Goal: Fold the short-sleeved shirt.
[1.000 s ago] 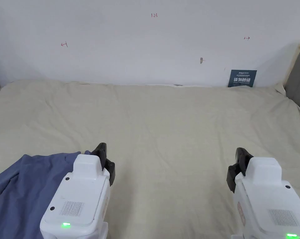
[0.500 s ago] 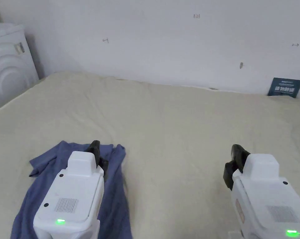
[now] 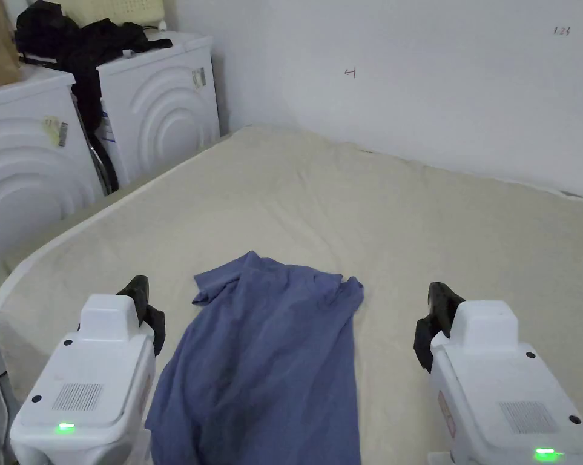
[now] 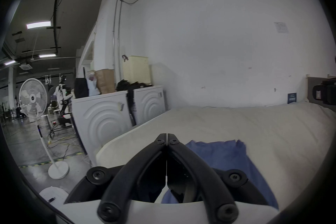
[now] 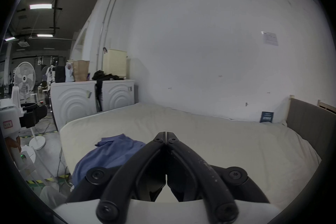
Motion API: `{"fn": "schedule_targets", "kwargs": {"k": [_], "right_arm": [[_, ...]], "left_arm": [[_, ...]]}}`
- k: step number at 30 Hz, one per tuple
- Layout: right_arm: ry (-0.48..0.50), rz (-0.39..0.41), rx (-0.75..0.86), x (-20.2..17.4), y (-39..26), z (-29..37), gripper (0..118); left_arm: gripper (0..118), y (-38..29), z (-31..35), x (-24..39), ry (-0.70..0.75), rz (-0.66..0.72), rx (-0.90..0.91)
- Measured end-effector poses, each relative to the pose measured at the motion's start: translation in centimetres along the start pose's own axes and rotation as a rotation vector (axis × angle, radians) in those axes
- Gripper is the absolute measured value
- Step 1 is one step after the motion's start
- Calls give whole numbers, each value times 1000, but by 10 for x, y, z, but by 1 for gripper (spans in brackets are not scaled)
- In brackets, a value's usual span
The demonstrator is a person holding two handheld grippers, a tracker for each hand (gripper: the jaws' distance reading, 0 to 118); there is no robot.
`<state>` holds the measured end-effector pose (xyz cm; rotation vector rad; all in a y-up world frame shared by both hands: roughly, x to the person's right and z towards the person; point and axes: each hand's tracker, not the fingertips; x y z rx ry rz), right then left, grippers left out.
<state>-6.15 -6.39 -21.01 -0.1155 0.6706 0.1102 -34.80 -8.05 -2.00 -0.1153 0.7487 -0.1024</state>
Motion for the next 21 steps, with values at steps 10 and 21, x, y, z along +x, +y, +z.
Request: {"fn": "schedule_targets", "kwargs": {"k": [10, 21], "right_arm": [[30, 19, -25, -7, -5, -15, 1], [-88, 27, -72, 41, -13, -24, 1]], "left_arm": [[1, -10, -41, -12, -76, 75, -221], [118, -58, -150, 72, -289, 140, -613]]}}
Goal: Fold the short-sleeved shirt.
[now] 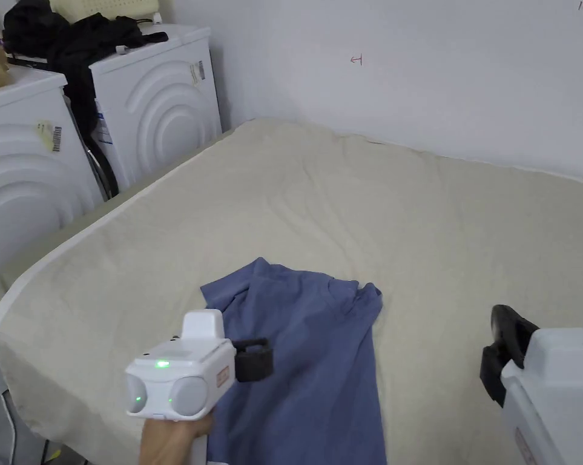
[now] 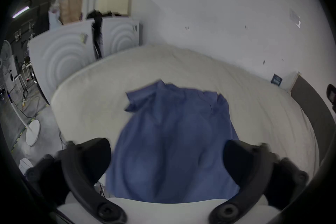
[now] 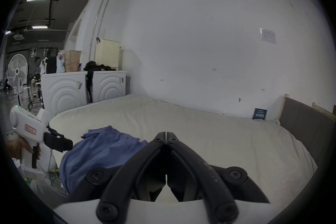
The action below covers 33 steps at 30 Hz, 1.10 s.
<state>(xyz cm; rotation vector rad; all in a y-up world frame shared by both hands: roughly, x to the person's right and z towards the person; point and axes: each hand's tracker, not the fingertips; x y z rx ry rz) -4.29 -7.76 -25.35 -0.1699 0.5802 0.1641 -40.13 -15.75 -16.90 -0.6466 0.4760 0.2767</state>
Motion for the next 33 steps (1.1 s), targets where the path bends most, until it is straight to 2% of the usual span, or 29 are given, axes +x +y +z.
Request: {"fn": "schedule_targets", "kwargs": {"k": [7, 9, 11, 12, 13, 14, 15, 19, 20, 26, 33], "right_arm": [[-74, -12, -51, 33, -16, 0, 1], [-97, -8, -70, 42, -22, 2, 1], [-115, -11, -87, 50, -27, 3, 1], [-125, -15, -96, 55, -29, 4, 1], [-132, -19, -102, 57, -31, 5, 1], [-138, -23, -105, 61, -32, 6, 1], [-145, -27, -107, 64, -33, 8, 1], [-161, -37, -107, 74, -34, 18, 1], [-164, -40, -104, 76, -33, 21, 1], [-182, -69, -72, 96, -29, 46, 1], [-239, -81, -19, 123, -22, 84, 1]], "left_arm": [[110, -18, -86, 37, 7, -51, -217], [93, -25, -104, 44, 3, -44, -254], [69, -35, -108, 52, -1, -49, -297], [68, -39, -109, 56, 1, -59, -298], [57, -42, -103, 60, 43, -101, -262], [25, -41, -99, 64, 18, -122, -236], [8, -37, -89, 67, -4, -124, -239], [7, -27, -76, 72, -14, -126, -249], [7, -22, -66, 74, -33, -89, -218], [7, 28, -1, 92, -215, -65, -61], [7, 94, 66, 180, -400, -196, 113]]}}
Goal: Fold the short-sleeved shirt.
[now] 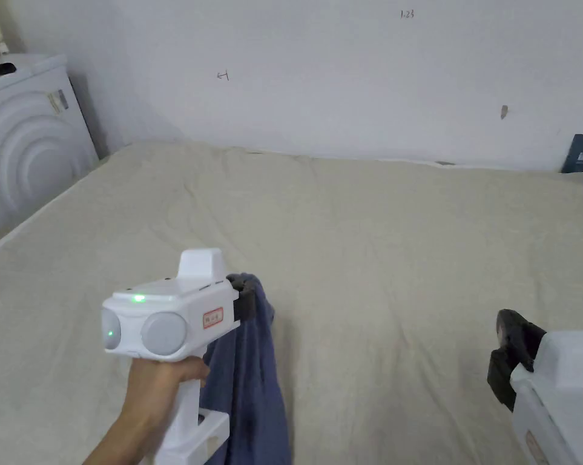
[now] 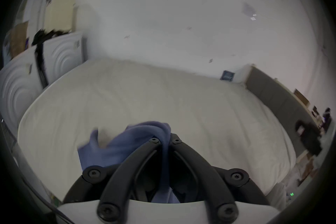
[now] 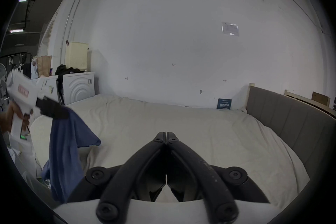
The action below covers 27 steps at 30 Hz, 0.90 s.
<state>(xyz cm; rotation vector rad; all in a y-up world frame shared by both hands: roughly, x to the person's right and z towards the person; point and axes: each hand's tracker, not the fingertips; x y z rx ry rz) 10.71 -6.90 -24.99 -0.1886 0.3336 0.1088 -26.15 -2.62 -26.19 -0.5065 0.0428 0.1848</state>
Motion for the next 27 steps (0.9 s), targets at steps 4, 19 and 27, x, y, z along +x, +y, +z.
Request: {"fn": "schedule_targets", "kwargs": {"k": [4, 19, 27], "right_arm": [[-49, -16, 35, 23, 6, 20, 1], [-260, -34, 58, 94, 6, 81, 1], [-269, -44, 13, 97, -6, 78, 1]], "left_arm": [[7, 37, -4, 56, -128, -77, 44], [7, -25, -72, 235, -428, -256, -141], [7, -139, -133, 221, -313, -331, -477]]}}
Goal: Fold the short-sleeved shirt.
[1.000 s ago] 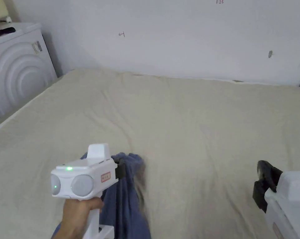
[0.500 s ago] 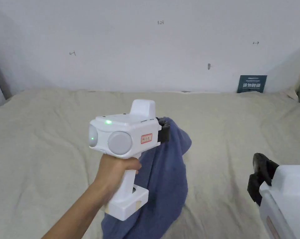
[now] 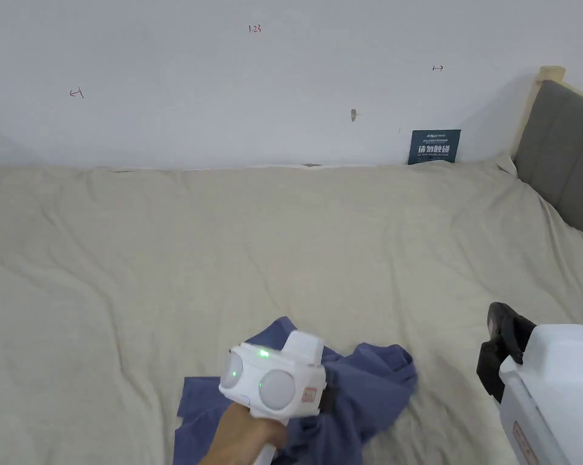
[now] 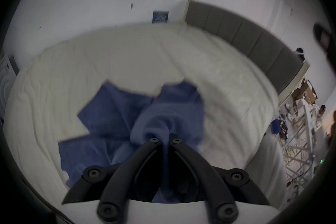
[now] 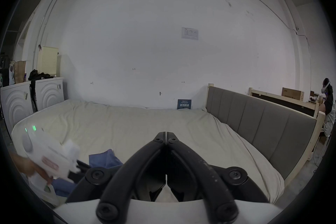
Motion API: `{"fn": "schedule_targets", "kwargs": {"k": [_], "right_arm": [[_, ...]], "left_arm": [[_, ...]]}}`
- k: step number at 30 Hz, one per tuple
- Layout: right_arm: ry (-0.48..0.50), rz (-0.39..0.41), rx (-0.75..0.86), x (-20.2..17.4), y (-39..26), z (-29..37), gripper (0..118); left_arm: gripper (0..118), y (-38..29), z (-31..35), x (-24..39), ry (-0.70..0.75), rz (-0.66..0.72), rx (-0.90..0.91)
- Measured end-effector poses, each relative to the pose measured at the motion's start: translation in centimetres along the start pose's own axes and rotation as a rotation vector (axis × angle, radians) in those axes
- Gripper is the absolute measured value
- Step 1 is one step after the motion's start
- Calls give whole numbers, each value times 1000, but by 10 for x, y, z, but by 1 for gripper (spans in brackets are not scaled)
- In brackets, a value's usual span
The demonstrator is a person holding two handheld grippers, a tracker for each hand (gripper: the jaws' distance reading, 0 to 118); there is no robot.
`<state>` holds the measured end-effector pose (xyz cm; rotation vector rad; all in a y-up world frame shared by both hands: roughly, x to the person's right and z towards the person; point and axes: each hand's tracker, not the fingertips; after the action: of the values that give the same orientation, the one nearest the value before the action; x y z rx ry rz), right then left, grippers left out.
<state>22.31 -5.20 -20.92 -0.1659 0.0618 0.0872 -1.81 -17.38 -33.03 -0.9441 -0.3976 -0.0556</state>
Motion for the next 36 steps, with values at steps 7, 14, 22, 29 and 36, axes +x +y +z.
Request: {"fn": "schedule_targets", "kwargs": {"k": [7, 14, 22, 29, 36], "right_arm": [[28, 0, -34, -9, -7, -7, 1], [30, -6, -30, -9, -3, -5, 2], [23, -16, 17, -14, 17, 5, 2], [13, -20, 61, -18, 31, 9, 2], [23, -9, 89, -22, 39, 10, 2]], "left_arm": [[7, -42, -51, -8, 85, -52, -97], [118, -25, 1, -3, 43, 31, 39], [114, 0, 120, -12, 137, 98, 443], [114, -9, 191, -36, 383, 69, 739], [81, -37, 212, -61, 543, 37, 847]]}}
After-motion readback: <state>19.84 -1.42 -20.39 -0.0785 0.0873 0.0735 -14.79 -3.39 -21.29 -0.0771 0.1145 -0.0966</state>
